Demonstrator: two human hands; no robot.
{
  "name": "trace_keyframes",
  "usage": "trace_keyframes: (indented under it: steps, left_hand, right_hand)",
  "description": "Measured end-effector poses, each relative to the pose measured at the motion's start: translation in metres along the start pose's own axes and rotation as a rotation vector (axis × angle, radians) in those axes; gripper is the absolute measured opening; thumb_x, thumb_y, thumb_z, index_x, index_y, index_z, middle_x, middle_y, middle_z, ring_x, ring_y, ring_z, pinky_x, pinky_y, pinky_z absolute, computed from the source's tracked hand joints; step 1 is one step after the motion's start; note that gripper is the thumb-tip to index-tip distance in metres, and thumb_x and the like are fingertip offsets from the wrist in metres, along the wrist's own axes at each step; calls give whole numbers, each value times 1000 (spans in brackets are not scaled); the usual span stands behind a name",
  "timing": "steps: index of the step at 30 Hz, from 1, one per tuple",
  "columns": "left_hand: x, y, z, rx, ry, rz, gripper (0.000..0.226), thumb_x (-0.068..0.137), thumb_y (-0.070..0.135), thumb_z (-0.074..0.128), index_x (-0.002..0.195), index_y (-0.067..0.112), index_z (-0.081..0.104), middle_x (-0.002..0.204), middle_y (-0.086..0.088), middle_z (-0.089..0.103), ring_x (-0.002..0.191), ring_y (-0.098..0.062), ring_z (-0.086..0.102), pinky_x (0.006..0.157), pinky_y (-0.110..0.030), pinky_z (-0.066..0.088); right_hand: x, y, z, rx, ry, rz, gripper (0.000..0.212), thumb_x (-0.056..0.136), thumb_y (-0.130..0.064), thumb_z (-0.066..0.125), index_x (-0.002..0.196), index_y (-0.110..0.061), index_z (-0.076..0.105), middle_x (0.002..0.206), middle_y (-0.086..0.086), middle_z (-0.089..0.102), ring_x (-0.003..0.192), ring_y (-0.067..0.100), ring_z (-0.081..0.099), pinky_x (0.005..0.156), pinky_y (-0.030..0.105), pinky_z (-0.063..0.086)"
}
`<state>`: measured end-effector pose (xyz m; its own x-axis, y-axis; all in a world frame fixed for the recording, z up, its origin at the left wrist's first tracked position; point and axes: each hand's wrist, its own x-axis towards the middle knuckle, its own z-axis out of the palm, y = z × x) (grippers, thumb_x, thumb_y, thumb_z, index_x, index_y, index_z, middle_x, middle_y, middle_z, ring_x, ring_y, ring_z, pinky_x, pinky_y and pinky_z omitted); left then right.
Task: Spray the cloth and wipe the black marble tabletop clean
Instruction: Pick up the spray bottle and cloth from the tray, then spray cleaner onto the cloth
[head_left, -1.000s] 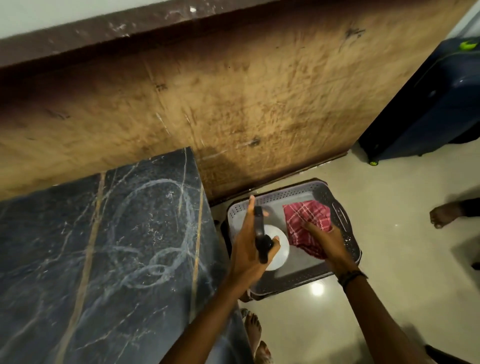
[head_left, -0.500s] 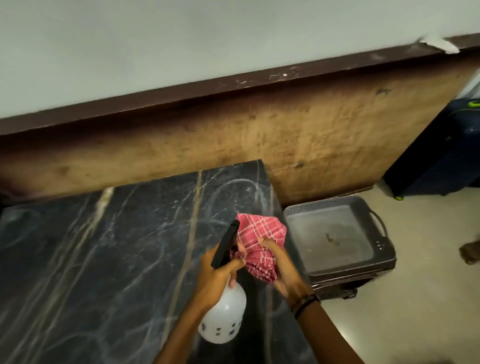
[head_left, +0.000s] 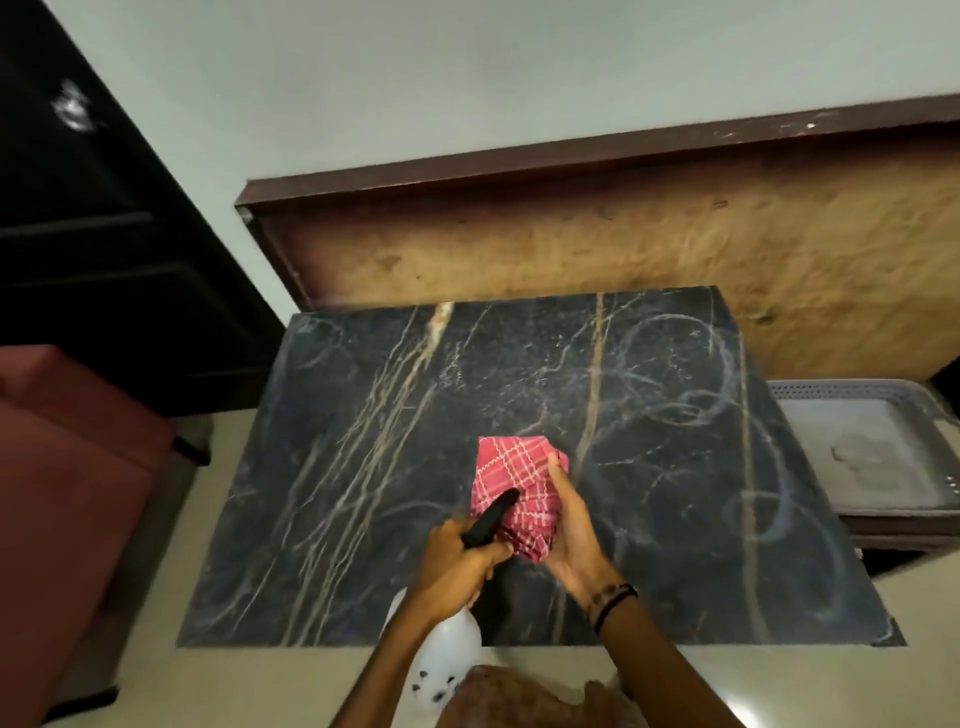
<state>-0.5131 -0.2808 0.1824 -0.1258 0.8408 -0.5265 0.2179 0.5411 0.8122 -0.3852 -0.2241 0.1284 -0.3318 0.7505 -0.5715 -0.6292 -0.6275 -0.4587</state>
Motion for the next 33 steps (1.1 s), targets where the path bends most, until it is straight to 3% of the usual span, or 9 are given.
trace_keyframes:
  steps: [4, 9, 11, 13, 17, 22, 28, 33]
  left_hand:
    - [-19, -24, -32, -20, 3, 13, 14, 72, 5, 66, 59, 10, 63, 43, -2, 49, 35, -16, 39, 40, -22, 31]
    - [-32, -52, -55, -128, 226, -100, 23, 79, 7, 63, 57, 8, 55, 44, -3, 49, 33, -14, 39, 43, -24, 32]
    - [-35, -61, -58, -91, 291, -96, 17, 78, 14, 66, 62, 12, 59, 48, 0, 52, 42, -17, 47, 53, -31, 37]
    - [-41, -63, -58, 31, 326, -46, 5, 78, 18, 66, 81, 14, 67, 64, -1, 62, 60, -21, 58, 63, -33, 44]
    - [-49, -66, -59, 235, 387, 95, 22, 82, 23, 64, 103, 18, 64, 92, 0, 69, 84, -19, 65, 76, -36, 53]
    - [-51, -64, -64, 284, 452, 1, 17, 84, 23, 62, 94, 10, 67, 83, -8, 70, 74, -23, 65, 75, -41, 55]
    - [-54, -61, -60, 254, 399, 66, 19, 83, 19, 64, 100, 13, 67, 86, -3, 70, 75, -16, 64, 74, -33, 52]
    - [-57, -61, -54, 242, 455, 72, 9, 85, 19, 63, 84, 10, 65, 65, 5, 56, 56, -10, 50, 60, -25, 41]
  right_hand:
    - [-6, 34, 21, -36, -52, 18, 52, 90, -47, 47, 127, -11, 55, 120, 15, 66, 108, 27, 65, 81, 39, 56]
    - [-10, 60, 39, -89, -101, 59, 50, 88, -45, 49, 125, -12, 54, 120, 16, 66, 109, 30, 64, 90, 45, 54]
    - [-9, 68, 43, -127, -108, 84, 52, 90, -46, 48, 129, -11, 52, 123, 17, 64, 113, 31, 62, 94, 47, 51]
    - [-8, 73, 46, -150, -108, 107, 56, 91, -48, 48, 131, -10, 52, 124, 18, 64, 114, 32, 61, 96, 48, 49]
    - [-6, 79, 49, -160, -134, 147, 57, 93, -51, 45, 131, -10, 53, 123, 19, 64, 112, 33, 62, 94, 47, 51]
    - [-3, 82, 53, -183, -127, 173, 61, 88, -52, 51, 132, -10, 51, 123, 19, 64, 114, 33, 61, 100, 52, 46]
    - [-3, 78, 55, -183, -157, 207, 56, 92, -52, 47, 129, -11, 54, 118, 17, 67, 106, 31, 66, 81, 44, 55]
    - [1, 74, 58, -221, -211, 233, 53, 93, -52, 44, 126, -11, 55, 115, 16, 68, 102, 29, 67, 76, 42, 57]
